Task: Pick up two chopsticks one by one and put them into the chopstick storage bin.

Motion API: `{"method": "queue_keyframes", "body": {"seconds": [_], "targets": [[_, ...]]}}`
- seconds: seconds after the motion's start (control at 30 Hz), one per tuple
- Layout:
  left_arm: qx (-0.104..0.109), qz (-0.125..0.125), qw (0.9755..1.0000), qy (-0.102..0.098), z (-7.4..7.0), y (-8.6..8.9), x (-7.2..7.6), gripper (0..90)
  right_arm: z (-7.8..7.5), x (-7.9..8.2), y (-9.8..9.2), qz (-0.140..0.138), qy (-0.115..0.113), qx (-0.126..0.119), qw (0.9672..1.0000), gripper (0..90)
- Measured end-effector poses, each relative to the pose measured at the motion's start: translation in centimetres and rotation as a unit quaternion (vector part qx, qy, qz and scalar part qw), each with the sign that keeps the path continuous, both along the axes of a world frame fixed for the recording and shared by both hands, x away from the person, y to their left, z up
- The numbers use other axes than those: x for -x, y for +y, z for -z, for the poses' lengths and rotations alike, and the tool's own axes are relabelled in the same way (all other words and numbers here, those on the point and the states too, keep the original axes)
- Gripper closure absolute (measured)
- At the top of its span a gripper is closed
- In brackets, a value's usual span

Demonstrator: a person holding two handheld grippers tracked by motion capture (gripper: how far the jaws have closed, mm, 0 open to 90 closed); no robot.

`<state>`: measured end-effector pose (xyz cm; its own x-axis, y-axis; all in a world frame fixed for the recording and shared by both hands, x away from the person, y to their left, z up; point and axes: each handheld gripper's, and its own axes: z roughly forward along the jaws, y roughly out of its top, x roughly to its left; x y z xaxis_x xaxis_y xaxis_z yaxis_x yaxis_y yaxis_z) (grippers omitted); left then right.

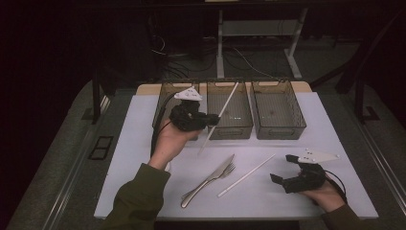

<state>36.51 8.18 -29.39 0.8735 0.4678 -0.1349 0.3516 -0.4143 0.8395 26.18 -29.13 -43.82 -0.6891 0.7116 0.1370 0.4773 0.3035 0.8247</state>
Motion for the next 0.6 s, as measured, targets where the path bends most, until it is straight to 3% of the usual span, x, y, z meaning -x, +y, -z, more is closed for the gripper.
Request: {"method": "queue_keyframes", "body": {"seconds": [0.33, 0.6], "targets": [[-0.007, -0.015, 0.9995, -0.027, -1.1, 1.9, -1.6, 84.7, 0.0, 0.0, -0.2, 0.005, -0.001, -0.002, 1.0, 2.0], [-0.017, -0.041, 0.9978, -0.05, -2.1, 4.0, -3.8, 84.6, 0.0, 0.0, -0.2, 0.007, -0.003, -0.002, 1.0, 2.0]]}}
